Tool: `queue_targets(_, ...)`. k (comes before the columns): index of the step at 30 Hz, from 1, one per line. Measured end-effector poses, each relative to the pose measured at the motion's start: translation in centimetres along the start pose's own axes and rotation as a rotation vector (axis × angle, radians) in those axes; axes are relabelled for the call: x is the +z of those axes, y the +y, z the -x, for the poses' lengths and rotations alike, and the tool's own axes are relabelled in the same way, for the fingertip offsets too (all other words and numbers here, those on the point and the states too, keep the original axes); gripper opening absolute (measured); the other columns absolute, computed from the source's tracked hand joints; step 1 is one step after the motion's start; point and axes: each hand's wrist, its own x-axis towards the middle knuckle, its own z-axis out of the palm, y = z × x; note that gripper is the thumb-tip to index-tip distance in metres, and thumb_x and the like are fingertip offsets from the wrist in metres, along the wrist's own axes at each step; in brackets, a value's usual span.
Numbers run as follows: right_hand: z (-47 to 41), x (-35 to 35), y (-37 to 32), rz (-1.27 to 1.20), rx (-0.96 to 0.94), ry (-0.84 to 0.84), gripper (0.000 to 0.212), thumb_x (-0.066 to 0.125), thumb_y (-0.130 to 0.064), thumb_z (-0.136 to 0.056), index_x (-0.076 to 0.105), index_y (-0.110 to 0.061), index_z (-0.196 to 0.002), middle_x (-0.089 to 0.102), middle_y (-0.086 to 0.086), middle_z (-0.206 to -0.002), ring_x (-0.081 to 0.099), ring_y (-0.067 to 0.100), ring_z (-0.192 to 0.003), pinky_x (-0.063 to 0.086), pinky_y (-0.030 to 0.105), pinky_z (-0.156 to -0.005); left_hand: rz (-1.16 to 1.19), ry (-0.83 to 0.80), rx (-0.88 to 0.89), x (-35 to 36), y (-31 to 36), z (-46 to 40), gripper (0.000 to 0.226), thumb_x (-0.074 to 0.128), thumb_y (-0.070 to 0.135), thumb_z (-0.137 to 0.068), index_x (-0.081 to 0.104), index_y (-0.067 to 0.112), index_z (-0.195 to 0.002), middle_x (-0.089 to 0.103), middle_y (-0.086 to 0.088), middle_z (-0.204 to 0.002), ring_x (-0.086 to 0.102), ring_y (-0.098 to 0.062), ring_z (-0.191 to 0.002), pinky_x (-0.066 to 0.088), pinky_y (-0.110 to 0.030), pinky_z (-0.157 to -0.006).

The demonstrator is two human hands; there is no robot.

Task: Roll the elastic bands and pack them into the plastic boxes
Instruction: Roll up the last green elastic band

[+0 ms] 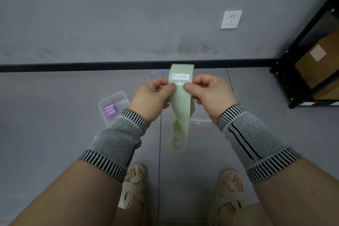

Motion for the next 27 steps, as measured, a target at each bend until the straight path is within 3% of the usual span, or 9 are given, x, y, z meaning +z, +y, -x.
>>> queue_targets(3, -0.3, -0.5, 0.1, -0.062, 0.022, 0.093, 0.011, 0.071, -0.009, -0.081, 0.065, -0.015, -0.075, 0.060, -0.002, -0.063, 0.052, 0.002, -0.050, 0.042, 0.014, -0.050, -0.260, -0.069, 0.036, 0.2, -0.6, 0.2, 0.006, 0.059, 0.016, -0.090, 0.063, 0.020, -0.088, 0.069, 0.001, -0.077, 0.068, -0.012, -0.074, 0.053, -0.025, -0.070)
queue_targets(5, -0.5, -0.8, 0.2, -0.119, 0.038, 0.129, 0.011, 0.070, -0.008, -0.081, 0.065, -0.014, -0.074, 0.062, 0.001, -0.066, 0.052, 0.005, -0.052, 0.041, 0.015, -0.049, -0.287, -0.079, 0.053, 0.6, -0.8, 0.2, 0.009, 0.061, 0.010, -0.088, 0.062, 0.019, -0.084, 0.070, -0.004, -0.077, 0.068, -0.023, -0.078, 0.055, -0.034, -0.078)
queue_targets(8, -0.6, -0.9, 0.3, -0.168, 0.078, 0.151, 0.005, 0.070, -0.013, -0.082, 0.067, -0.014, -0.079, 0.065, 0.005, -0.073, 0.057, 0.011, -0.059, 0.047, 0.021, -0.053, -0.289, -0.047, 0.104, 0.8, -0.4, 0.2, 0.009, 0.064, 0.007, -0.085, 0.062, 0.016, -0.082, 0.067, -0.008, -0.074, 0.064, -0.020, -0.070, 0.055, -0.032, -0.075)
queue_targets(11, -0.5, -0.8, 0.4, -0.143, 0.110, 0.024, 0.013, 0.072, -0.027, -0.081, 0.069, -0.015, -0.087, 0.072, 0.010, -0.088, 0.069, 0.027, -0.084, 0.057, 0.042, -0.082, -0.136, 0.050, 0.083, 0.7, 0.0, 0.2, 0.009, 0.065, 0.006, -0.084, 0.061, 0.013, -0.081, 0.062, -0.005, -0.068, 0.060, -0.016, -0.064, 0.054, -0.029, -0.067)
queue_targets(13, -0.1, -0.6, 0.3, -0.139, 0.129, -0.113, 0.023, 0.072, -0.033, -0.079, 0.068, -0.016, -0.095, 0.073, 0.008, -0.096, 0.069, 0.026, -0.093, 0.055, 0.043, -0.088, 0.048, 0.144, 0.025, 0.5, 0.3, 0.0, 0.007, 0.065, 0.005, -0.085, 0.059, 0.009, -0.085, 0.062, -0.003, -0.067, 0.060, -0.014, -0.062, 0.054, -0.026, -0.063)
queue_targets(17, 0.4, -0.2, 0.4, -0.011, 0.118, -0.223, 0.026, 0.073, -0.015, -0.080, 0.064, -0.016, -0.104, 0.072, 0.014, -0.096, 0.071, 0.024, -0.087, 0.057, 0.040, -0.084, 0.233, 0.227, -0.041, 0.2, 0.7, -0.2, 0.008, 0.062, 0.004, -0.086, 0.057, 0.009, -0.088, 0.064, -0.004, -0.073, 0.063, -0.014, -0.066, 0.056, -0.028, -0.067)
queue_targets(22, 0.0, -0.5, 0.5, 0.023, 0.034, -0.080, 0.022, 0.071, -0.004, -0.079, 0.064, -0.021, -0.090, 0.070, 0.005, -0.075, 0.067, 0.020, -0.075, 0.057, 0.040, -0.082, 0.284, 0.293, -0.045, -0.1, 0.9, -0.1, 0.012, 0.063, 0.009, -0.087, 0.052, 0.011, -0.092, 0.065, -0.006, -0.078, 0.066, -0.014, -0.065, 0.057, -0.032, -0.070)
queue_targets(24, 0.0, -0.5, 0.3, -0.057, 0.019, -0.050, 0.020, 0.070, -0.001, -0.080, 0.064, -0.019, -0.088, 0.068, 0.002, -0.070, 0.065, 0.019, -0.073, 0.056, 0.036, -0.078, 0.219, 0.254, -0.061, 0.1, 0.8, 0.0, 0.021, 0.064, 0.019, -0.088, 0.047, 0.013, -0.099, 0.066, -0.005, -0.080, 0.066, -0.013, -0.063, 0.057, -0.032, -0.069)
queue_targets(27, -0.1, -0.6, 0.2, -0.128, 0.030, -0.024, 0.019, 0.068, 0.000, -0.081, 0.063, -0.017, -0.088, 0.069, 0.003, -0.071, 0.065, 0.020, -0.072, 0.054, 0.036, -0.073, -0.097, 0.160, 0.046, 0.6, 0.2, 0.5, 0.025, 0.065, 0.024, -0.086, 0.041, 0.023, -0.093, 0.068, -0.004, -0.080, 0.062, -0.012, -0.066, 0.054, -0.032, -0.073)
